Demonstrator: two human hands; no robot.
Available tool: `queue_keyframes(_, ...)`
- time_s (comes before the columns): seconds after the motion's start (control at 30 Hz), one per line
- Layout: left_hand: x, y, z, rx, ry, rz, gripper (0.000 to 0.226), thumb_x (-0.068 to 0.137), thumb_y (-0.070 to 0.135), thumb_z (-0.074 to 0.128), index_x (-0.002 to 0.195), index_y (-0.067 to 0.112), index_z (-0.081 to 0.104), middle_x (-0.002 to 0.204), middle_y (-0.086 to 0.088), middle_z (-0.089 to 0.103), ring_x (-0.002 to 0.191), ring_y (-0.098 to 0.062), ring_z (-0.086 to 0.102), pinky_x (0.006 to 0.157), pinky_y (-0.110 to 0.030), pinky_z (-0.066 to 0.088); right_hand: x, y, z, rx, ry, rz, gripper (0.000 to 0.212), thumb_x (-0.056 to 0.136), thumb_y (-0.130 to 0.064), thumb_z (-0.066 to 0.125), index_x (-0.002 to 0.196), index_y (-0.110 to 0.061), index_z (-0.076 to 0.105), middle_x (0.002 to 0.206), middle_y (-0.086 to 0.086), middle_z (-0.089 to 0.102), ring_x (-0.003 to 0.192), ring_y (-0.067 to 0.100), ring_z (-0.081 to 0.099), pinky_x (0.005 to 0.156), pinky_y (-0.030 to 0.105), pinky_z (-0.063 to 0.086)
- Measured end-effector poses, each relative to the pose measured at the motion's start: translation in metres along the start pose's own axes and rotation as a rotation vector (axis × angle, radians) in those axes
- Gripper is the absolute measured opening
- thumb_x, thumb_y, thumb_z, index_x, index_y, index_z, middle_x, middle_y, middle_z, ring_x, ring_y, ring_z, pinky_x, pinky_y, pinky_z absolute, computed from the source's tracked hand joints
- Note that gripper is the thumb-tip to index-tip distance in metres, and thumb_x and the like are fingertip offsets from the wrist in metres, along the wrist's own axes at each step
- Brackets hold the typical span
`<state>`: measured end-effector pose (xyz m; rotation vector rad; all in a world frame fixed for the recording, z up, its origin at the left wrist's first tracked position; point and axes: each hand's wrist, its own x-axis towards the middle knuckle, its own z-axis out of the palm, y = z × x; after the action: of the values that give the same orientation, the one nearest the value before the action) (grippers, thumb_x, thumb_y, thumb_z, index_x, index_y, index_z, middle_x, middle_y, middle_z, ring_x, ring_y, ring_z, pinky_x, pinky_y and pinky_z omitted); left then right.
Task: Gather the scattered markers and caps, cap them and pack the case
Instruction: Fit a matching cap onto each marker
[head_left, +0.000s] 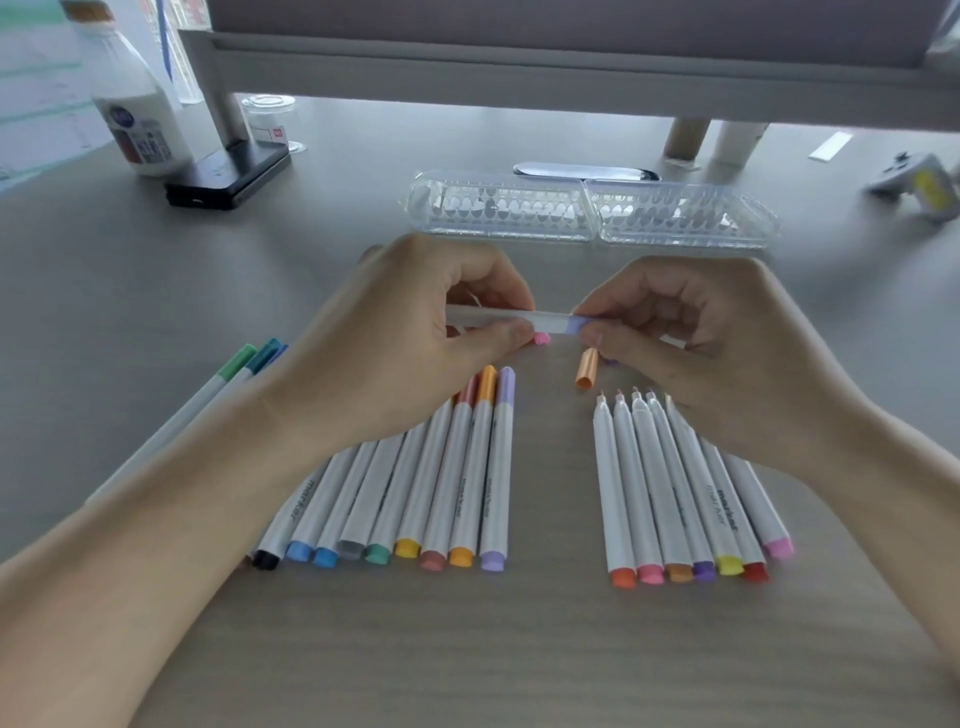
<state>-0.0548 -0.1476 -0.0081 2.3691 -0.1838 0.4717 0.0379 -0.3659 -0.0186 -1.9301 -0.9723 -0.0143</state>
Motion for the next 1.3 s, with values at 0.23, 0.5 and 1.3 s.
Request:
queue_keyframes(0.23,0.000,-0.002,0.002,-0.037,-0.013,-0.018,0.005,0.092,0.032,0.075,0.094,0.027,0.076,0.080,0.014,0.073,0.078,-0.007,0.071,0.066,-0.024,0.055,-0.002,0.001,0.002,0.094,-0.009,0.009,0.004,0.088,-0.010,0.078,0.089,-0.013,0.078,0.076,0.003,0.076,0.065,0.019,0.073,0.063,0.032,0.061)
queue_keyframes(0.5,-0.001,-0.002,0.004,-0.023,-0.029,-0.030,0.002,0.092,0.031,0.074,0.094,0.030,0.075,0.080,0.015,0.073,0.078,-0.007,0.071,0.064,-0.014,0.049,-0.003,0.006,0.002,0.093,-0.024,0.009,0.009,0.088,-0.005,0.078,0.089,-0.014,0.078,0.075,0.000,0.076,0.065,0.017,0.073,0.061,0.027,0.058)
queue_keyframes(1.3,-0.004,0.039,0.005,0.371,-0.278,-0.255,0.033,0.081,0.052,0.065,0.067,0.023,0.069,0.056,0.007,0.063,0.050,-0.005,0.057,0.050,-0.023,0.040,0.015,0.015,-0.015,0.110,0.246,0.133,0.036,0.108,-0.025,0.048,0.085,-0.023,0.076,0.082,-0.005,0.078,0.077,0.008,0.070,0.073,0.026,0.055)
